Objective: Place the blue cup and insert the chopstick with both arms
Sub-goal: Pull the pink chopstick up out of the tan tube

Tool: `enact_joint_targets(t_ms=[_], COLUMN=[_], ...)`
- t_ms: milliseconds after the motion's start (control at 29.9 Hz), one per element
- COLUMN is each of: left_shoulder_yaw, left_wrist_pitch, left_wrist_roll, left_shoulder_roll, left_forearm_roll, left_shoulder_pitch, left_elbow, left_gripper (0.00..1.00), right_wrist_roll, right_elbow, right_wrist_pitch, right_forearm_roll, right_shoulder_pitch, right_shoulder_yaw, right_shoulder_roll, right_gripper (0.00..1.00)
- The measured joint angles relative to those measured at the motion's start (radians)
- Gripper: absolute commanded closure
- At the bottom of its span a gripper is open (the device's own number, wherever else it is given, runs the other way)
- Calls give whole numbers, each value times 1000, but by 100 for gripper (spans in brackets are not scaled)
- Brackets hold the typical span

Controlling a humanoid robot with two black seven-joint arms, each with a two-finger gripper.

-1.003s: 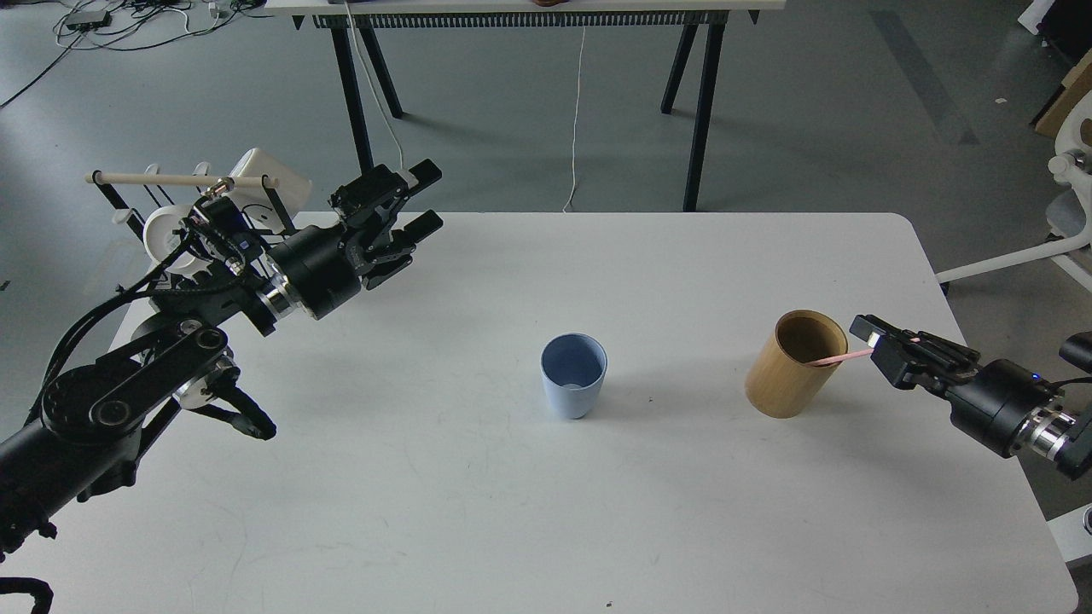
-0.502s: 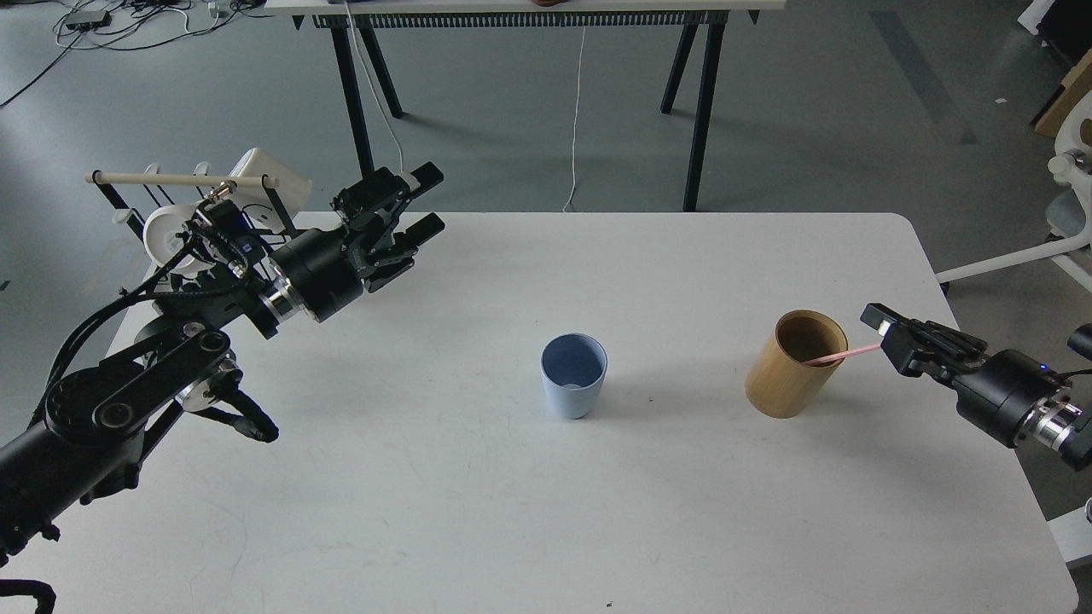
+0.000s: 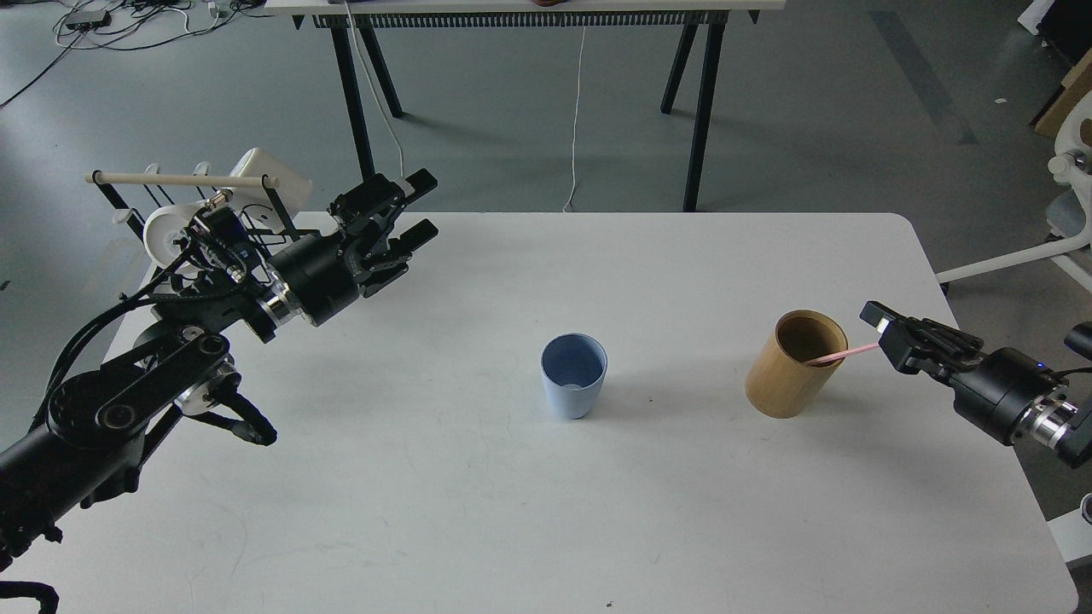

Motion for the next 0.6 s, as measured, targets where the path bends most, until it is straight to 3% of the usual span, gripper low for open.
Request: enact_joint_targets(t_ms=[602], left_shoulder_yaw=[1], left_wrist_pitch=[0], left_wrist_roll=[0], left_shoulder_roll=[-12], left_forearm_roll=[2], left_shoulder_pitch=[15], left_elbow=[9], left_gripper=[9], right_wrist_roll=[0], right_elbow=[14], right_wrist_pitch=[0], right_forearm_roll=[30], right_shoulder_pitch=[25], right_shoulder_yaw=[28], right_shoulder_roll=[-3], right_gripper=[100])
